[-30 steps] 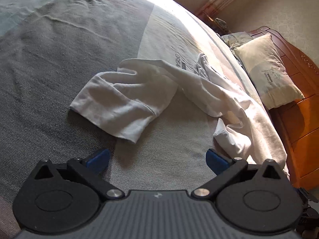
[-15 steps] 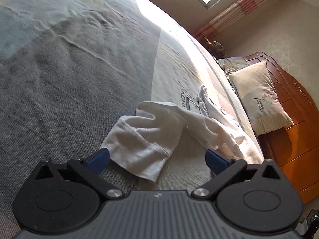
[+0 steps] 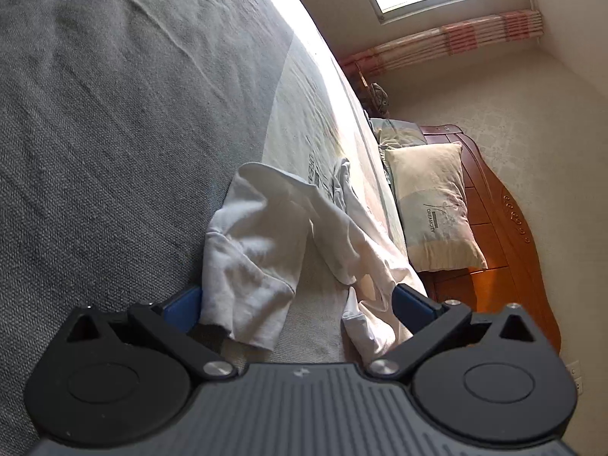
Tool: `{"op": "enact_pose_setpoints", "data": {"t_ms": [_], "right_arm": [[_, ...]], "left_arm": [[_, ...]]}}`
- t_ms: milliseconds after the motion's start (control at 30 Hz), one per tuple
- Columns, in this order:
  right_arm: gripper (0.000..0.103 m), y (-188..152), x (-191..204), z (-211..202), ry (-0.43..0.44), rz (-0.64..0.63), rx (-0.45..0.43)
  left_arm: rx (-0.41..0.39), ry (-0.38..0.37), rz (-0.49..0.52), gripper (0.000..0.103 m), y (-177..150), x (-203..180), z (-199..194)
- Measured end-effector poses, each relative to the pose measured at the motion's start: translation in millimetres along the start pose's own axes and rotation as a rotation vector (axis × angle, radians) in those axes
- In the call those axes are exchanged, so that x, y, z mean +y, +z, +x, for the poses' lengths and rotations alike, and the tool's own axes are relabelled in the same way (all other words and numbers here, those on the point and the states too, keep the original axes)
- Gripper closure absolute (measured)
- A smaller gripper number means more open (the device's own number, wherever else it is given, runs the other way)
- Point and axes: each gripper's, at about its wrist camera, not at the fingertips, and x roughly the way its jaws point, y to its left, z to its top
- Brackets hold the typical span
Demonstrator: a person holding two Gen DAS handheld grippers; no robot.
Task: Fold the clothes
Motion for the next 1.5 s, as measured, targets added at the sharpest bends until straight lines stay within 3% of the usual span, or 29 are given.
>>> {"op": "enact_pose_setpoints", "data": {"t_ms": [133, 333, 500, 600, 800, 867, 967, 1033, 1067, 1100, 1200, 1333, 1500], "right_arm": [[0.000, 1, 7, 0, 0.006, -0.019, 0.000], [0.000, 5, 22, -3, 0.046, -0.047, -0.010], [0.000, 9, 33, -10, 0.084, -0.076, -0.031], [0.000, 11, 35, -8, 0.127, -0.065, -0.027], [0.000, 37, 57, -15, 0.389, -0.009, -0.063], [0.000, 43, 66, -19, 0.435, -0.014, -0.079], [0.000, 47, 77, -26, 0.466, -0.038, -0.093], [0.000, 46, 81, -26, 0.464, -0.050, -0.091], [0.000, 46, 81, -26, 0.466, -0.051, -0.084], [0.000, 46, 80, -25, 0.466, -0.046, -0.080], [0.000, 47, 78, -23, 0.466, -0.028, -0.074], [0.000, 46, 75, -19, 0.449, -0.001, -0.065], [0.000, 42, 71, -17, 0.421, 0.023, -0.053]], "left_arm": [[-0.012, 0.004, 0.008, 0.001, 0, -2, 4], [-0.124, -0.001, -0.079, 0.001, 11, 1, 11], [-0.073, -0.102, -0.118, 0.001, -7, 2, 8], [-0.080, -0.090, -0.122, 0.001, -8, 3, 11], [-0.096, 0.058, -0.061, 0.003, -4, -15, 27], [-0.117, 0.073, -0.033, 0.004, -9, -16, 26], [-0.188, 0.082, -0.059, 0.025, -18, -4, 12], [-0.226, 0.091, -0.109, 0.061, -23, 12, 3], [-0.236, 0.094, -0.140, 0.072, -24, 21, 0], [-0.230, 0.092, -0.166, 0.090, -24, 25, 1], [-0.209, 0.090, -0.207, 0.092, -23, 32, 5], [-0.226, 0.116, -0.141, 0.093, -25, 28, 16], [-0.194, 0.194, -0.103, 0.093, -16, 12, 18]]}}
